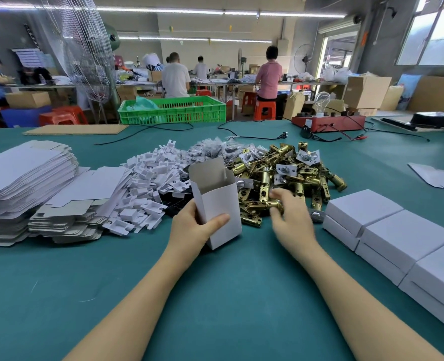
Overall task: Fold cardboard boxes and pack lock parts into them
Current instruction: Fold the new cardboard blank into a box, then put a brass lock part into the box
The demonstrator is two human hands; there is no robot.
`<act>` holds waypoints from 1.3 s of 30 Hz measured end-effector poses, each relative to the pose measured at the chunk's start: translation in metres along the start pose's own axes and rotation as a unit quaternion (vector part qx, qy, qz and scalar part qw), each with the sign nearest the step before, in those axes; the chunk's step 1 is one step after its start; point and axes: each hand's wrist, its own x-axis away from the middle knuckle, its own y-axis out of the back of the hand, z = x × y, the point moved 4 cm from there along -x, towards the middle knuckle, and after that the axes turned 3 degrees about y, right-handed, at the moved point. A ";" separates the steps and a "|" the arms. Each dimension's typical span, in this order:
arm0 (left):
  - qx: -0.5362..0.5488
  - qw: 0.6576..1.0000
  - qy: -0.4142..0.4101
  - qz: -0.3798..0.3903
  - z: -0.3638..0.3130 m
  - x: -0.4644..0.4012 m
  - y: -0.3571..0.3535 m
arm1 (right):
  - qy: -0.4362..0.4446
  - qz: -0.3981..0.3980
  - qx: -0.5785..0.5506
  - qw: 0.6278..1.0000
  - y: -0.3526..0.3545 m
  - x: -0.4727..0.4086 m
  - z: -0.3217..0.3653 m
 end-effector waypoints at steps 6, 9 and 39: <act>-0.047 0.998 -0.019 0.030 -0.003 0.004 -0.003 | 0.095 0.123 0.180 0.971 -0.020 0.007 0.006; -0.058 0.997 -0.026 0.033 -0.004 0.004 -0.004 | 0.108 0.108 0.205 0.967 -0.020 0.006 0.007; -0.038 0.998 -0.029 0.040 -0.001 0.001 -0.002 | -0.219 -0.295 -0.126 0.922 0.038 0.004 -0.026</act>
